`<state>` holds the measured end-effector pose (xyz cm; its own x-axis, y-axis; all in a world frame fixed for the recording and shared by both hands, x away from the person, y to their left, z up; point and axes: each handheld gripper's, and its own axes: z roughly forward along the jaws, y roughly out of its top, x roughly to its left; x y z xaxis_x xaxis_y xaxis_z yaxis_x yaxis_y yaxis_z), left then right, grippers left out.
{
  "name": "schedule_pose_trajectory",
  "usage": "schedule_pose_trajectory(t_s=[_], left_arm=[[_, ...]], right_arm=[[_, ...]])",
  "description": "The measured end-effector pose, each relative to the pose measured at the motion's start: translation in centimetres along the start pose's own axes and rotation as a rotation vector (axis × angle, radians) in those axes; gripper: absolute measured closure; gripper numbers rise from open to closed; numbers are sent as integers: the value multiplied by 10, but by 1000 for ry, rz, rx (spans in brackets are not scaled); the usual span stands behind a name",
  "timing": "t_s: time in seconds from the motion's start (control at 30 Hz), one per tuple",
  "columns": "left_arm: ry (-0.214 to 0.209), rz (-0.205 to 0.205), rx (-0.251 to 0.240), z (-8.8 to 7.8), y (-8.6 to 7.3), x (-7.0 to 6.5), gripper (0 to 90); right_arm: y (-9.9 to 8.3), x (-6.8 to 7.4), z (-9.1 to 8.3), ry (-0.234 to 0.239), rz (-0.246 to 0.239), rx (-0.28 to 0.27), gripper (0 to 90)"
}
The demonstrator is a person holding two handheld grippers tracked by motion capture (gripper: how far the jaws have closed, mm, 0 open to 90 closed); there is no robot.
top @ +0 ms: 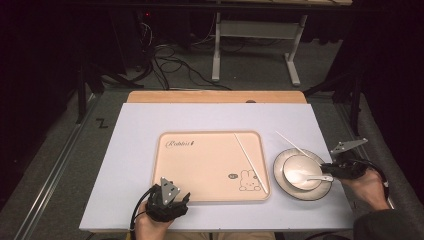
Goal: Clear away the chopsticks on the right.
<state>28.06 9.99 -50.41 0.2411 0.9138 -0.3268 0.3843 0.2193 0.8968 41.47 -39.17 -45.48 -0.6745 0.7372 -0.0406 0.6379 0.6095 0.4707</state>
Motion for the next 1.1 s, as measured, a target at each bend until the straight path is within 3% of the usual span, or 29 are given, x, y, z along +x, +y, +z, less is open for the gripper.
schedule_pose_trajectory(t_s=[0.27,0.4,0.6,0.93,1.1], left_arm=[[-28,3,11,6,0,-4,327],[-66,33,51,14,-4,-13,323],[-100,39,66,22,-3,-19,327],[-181,60,99,39,-2,-33,329],[-205,67,111,44,-3,-39,333]], right_arm=[[-2,8,-16,-43,14,-36,850],[-5,14,-25,-70,41,-50,850],[-8,21,-38,-99,70,-86,851],[-24,49,-70,-140,122,-134,851],[-26,64,-78,-124,139,-156,851]])
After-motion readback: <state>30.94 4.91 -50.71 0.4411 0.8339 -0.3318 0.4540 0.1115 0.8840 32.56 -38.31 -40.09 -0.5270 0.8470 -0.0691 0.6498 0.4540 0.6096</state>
